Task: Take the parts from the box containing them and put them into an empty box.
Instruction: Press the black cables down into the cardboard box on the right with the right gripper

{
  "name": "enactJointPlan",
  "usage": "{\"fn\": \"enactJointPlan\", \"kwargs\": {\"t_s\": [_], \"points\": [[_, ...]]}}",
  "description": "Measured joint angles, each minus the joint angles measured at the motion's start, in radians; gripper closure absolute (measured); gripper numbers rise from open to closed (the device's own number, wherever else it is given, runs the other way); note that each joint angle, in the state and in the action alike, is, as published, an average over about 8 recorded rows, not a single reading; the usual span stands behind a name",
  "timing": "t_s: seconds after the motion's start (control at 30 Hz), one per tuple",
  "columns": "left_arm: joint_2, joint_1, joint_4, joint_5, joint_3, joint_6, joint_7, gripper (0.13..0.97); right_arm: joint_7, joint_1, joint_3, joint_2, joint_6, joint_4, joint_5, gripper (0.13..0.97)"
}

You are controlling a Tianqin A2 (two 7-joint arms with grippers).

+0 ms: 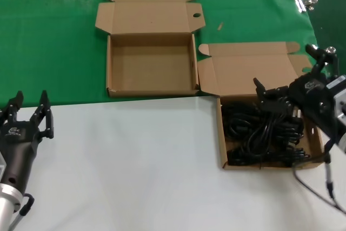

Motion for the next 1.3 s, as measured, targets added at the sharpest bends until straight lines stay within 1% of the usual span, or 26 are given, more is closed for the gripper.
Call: {"fn": "enactJointPlan", "kwargs": {"t_s": [0.1, 0.23, 0.47, 0.6, 0.8, 1.07, 1.3], "points": [[0.0, 0.0, 0.0, 0.0, 0.0, 0.0, 0.0, 0.746, -0.024, 0.034, -0.001, 0.054, -0.079, -0.008, 0.007, 0.129], [0.0, 0.0, 0.0, 0.0, 0.0, 0.0, 0.0, 0.746, -0.071, 0.084, -0.004, 0.118, -0.193, -0.018, 0.02, 0.129], [0.0, 0.0, 0.0, 0.0, 0.0, 0.0, 0.0, 0.864, -0.156, 0.179, -0.031, 0.216, -0.383, -0.052, 0.032, 0.129], [0.0, 0.0, 0.0, 0.0, 0.0, 0.0, 0.0, 0.897, -0.231, 0.239, -0.057, 0.254, -0.484, -0.089, 0.028, 0.129], [0.0, 0.0, 0.0, 0.0, 0.0, 0.0, 0.0, 0.949, -0.373, 0.333, -0.103, 0.288, -0.645, -0.166, 0.023, 0.129], [0.0, 0.0, 0.0, 0.0, 0.0, 0.0, 0.0, 0.956, -0.576, 0.465, -0.184, 0.312, -0.876, -0.294, 0.0, 0.129], [0.0, 0.0, 0.0, 0.0, 0.0, 0.0, 0.0, 0.957, -0.72, 0.594, -0.268, 0.31, -1.021, -0.417, -0.068, 0.129]]}}
